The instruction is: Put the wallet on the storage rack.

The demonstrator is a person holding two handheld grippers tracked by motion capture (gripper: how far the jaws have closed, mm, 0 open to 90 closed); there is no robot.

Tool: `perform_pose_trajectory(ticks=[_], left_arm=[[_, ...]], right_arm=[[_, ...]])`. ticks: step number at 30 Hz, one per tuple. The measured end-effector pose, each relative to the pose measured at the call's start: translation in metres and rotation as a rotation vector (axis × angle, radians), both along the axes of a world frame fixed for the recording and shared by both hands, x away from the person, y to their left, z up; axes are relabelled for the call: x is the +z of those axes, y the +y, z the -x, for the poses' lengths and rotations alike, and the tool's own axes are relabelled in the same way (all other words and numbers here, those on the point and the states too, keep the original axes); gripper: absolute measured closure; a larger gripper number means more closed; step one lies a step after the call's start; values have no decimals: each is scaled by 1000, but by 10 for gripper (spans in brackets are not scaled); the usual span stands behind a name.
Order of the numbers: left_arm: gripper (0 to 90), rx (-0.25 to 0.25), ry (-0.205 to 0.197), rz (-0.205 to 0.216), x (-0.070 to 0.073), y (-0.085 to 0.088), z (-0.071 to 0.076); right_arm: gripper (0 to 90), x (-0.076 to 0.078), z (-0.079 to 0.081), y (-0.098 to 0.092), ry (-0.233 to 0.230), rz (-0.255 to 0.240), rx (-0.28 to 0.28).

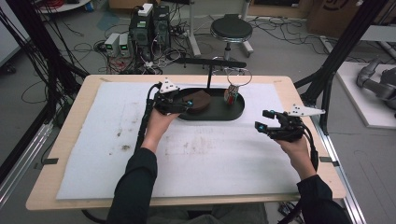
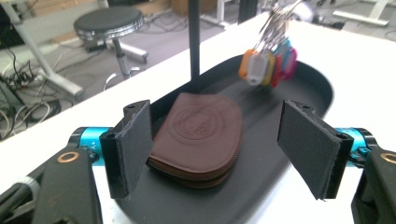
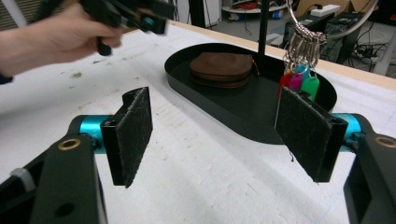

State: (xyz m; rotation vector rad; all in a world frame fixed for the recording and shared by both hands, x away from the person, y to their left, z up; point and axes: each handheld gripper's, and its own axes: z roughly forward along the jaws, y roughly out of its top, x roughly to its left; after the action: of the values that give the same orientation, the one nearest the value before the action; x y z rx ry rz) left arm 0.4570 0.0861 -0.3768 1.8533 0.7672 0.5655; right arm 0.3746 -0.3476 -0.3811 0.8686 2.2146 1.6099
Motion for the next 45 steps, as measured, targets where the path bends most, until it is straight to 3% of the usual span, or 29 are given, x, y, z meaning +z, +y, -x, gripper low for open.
perform_pose_trajectory(ticks=[1,3,8,15,21,31,45], left_arm=[[260,-5,-3,1,5,3,5],[260,-15,-51,40,16,14,22],[260,-11,-76,64,23,31,44],[223,8,-93,49,20,59,83],[205,10,-80,60,11,76,100],[205,27,-45,97,-6,105,112],[205,-18,-29,100,-5,97,111]], right_arm=[[282,0,0,0,-3,0,2],[282,-1,0,-2,-4,2,0],[281,0,-1,-5,-7,-2,-3],[268,3,-2,-8,-15,-5,-25],[247,3,-2,-9,-4,5,-32],[217,3,-6,-11,6,12,-52],[206,4,-5,-17,9,18,-74]])
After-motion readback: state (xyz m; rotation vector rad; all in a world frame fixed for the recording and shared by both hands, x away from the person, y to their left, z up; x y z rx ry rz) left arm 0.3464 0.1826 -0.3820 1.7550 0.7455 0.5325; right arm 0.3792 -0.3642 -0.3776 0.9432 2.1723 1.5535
